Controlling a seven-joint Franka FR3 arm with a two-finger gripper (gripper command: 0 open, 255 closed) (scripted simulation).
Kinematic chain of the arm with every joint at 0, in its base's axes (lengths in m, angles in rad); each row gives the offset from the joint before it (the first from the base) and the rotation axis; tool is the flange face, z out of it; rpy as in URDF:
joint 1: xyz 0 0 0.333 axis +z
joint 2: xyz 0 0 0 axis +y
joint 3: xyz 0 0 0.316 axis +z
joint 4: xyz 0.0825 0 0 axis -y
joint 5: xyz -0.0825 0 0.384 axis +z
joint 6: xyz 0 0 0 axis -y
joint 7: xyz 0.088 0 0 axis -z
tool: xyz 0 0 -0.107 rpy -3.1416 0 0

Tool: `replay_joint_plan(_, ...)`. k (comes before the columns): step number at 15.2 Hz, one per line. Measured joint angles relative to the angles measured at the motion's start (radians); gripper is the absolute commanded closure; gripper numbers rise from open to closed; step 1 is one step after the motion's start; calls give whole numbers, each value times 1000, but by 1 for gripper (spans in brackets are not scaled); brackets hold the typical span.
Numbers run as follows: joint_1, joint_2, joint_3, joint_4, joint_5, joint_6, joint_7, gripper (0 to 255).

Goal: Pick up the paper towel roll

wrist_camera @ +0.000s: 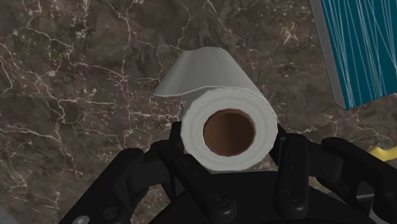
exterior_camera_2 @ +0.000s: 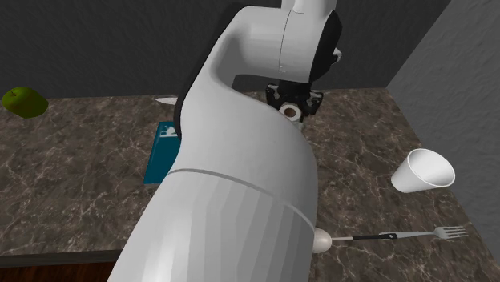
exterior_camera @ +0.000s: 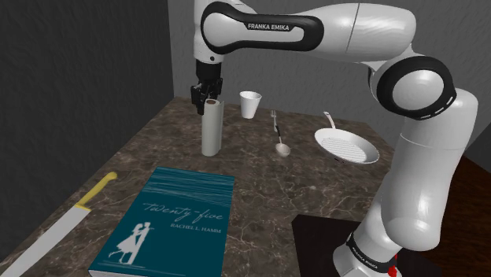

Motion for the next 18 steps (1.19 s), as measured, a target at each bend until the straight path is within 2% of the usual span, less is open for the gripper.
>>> replay_joint_plan(5,0,1,0,3,0,-2,0,255)
replay_joint_plan(8,1,9,0,38,-2,-32,0,255)
replay_joint_plan(18,10,61,1,250,-10,-192,-8,255)
